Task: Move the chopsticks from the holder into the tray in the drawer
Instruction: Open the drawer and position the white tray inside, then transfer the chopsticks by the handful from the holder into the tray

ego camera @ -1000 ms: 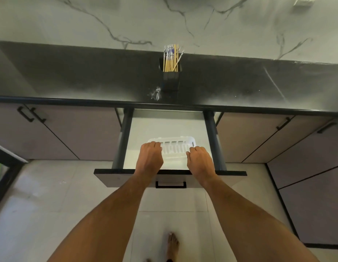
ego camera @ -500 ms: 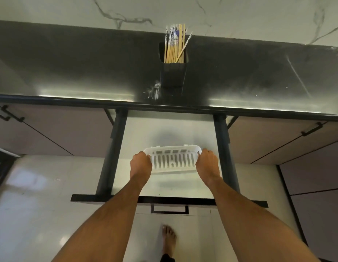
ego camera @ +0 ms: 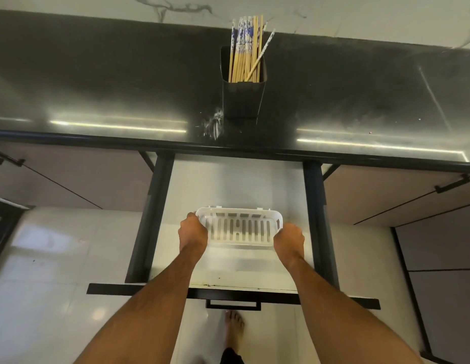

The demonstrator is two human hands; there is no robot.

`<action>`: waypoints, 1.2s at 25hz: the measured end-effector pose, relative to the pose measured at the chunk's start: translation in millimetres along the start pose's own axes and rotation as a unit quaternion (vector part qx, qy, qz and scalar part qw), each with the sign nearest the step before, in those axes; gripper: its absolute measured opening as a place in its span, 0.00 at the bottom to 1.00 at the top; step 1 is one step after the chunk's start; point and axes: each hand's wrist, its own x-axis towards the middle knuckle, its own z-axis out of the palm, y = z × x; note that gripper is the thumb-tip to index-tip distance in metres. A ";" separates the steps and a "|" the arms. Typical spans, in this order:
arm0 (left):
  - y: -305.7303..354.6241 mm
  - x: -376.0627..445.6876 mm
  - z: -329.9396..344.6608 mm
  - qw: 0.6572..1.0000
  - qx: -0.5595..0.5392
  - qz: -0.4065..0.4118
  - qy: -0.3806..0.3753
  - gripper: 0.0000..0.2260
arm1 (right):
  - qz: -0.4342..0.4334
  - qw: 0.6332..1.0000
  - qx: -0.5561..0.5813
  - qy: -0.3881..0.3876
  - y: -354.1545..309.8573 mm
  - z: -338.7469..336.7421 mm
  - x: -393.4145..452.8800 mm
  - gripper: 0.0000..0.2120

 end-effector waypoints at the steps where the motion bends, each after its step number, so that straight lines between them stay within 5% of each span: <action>1: 1.0 -1.4 -0.1 1.000 -0.001 0.000 -0.003 0.11 | -0.001 1.000 0.007 -0.004 0.9 -0.1 -2.5 0.09; 10: 2.5 -6.5 -1.8 1.000 -0.016 0.002 0.006 0.12 | -0.005 1.000 -0.010 -0.008 -0.2 -5.4 -5.1 0.09; 14: 27.6 -7.8 -19.0 0.998 -0.008 0.038 0.046 0.11 | -0.042 0.997 -0.025 0.060 -20.8 -25.8 -5.6 0.10; 22: 144.0 5.1 -107.4 0.967 -0.070 0.186 0.162 0.11 | -0.179 0.966 0.039 0.182 -140.4 -121.0 19.0 0.15; 30: 251.9 51.1 -173.6 0.943 -0.113 0.255 0.183 0.15 | -0.200 0.954 0.094 0.203 -258.1 -185.5 70.6 0.13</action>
